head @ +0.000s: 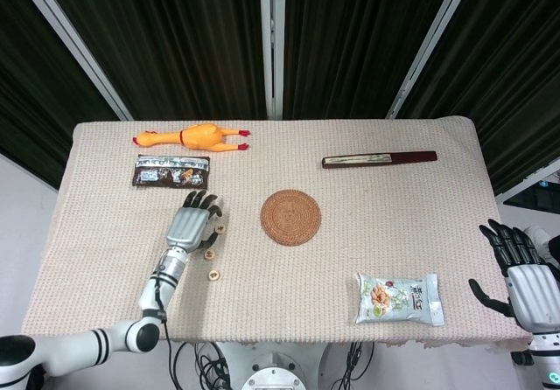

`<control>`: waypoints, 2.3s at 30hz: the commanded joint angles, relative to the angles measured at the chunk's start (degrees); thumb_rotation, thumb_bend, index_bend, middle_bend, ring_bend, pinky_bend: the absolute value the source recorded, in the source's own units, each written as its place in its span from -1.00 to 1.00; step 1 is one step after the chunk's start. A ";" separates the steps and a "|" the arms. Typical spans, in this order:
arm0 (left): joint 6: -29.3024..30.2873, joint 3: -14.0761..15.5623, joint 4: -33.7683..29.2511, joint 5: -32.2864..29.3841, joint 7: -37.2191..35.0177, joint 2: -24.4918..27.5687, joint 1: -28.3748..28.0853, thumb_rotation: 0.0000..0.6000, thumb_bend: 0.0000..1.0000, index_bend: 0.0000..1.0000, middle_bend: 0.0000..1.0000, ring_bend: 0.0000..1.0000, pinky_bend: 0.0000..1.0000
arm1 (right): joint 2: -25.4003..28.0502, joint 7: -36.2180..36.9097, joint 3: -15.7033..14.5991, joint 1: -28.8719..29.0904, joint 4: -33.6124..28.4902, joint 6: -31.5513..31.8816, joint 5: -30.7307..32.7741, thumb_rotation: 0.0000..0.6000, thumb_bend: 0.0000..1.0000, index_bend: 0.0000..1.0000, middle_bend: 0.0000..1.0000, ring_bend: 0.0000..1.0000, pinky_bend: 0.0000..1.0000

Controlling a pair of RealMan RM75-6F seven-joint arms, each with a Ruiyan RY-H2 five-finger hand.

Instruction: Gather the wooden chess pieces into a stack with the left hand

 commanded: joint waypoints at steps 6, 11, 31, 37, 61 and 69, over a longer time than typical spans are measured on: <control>-0.41 0.72 0.95 -0.94 0.09 -0.62 -0.50 1.00 -0.33 -0.25 -0.77 -1.00 -1.00 | -0.02 -0.11 0.02 0.01 -0.05 -0.08 0.09 1.00 -0.50 -1.00 -1.00 -1.00 -1.00; -0.57 1.05 1.63 -1.00 -0.13 -1.04 -0.84 1.00 -0.33 -0.22 -0.77 -1.00 -1.00 | 0.01 0.07 0.11 0.01 0.01 -0.08 0.26 1.00 -0.49 -1.00 -1.00 -1.00 -1.00; 0.31 1.57 2.60 1.08 -4.15 -1.68 -0.69 1.00 -0.33 -0.08 -0.76 -1.00 -1.00 | 0.02 0.03 0.27 0.10 -0.04 -0.41 0.72 1.00 -0.49 -1.00 -1.00 -1.00 -1.00; 0.66 1.40 0.96 0.82 -4.22 -0.76 -0.46 1.00 -0.33 -0.06 -0.76 -1.00 -1.00 | 0.01 -0.04 0.26 0.06 -0.07 -0.33 0.63 1.00 -0.49 -1.00 -1.00 -1.00 -1.00; 4.69 3.49 -11.98 -3.34 -0.97 10.60 3.86 1.00 -0.33 -0.08 -0.75 -1.00 -1.00 | -1.16 -3.30 -0.07 0.39 -0.53 -1.38 0.49 1.00 -0.50 -1.00 -1.00 -1.00 -1.00; 3.69 3.85 -9.30 -3.10 -2.64 9.51 3.72 1.00 -0.33 -0.09 -0.76 -1.00 -1.00 | -1.24 -3.48 0.19 0.64 -0.50 -1.94 1.26 1.00 -0.50 -1.00 -1.00 -1.00 -1.00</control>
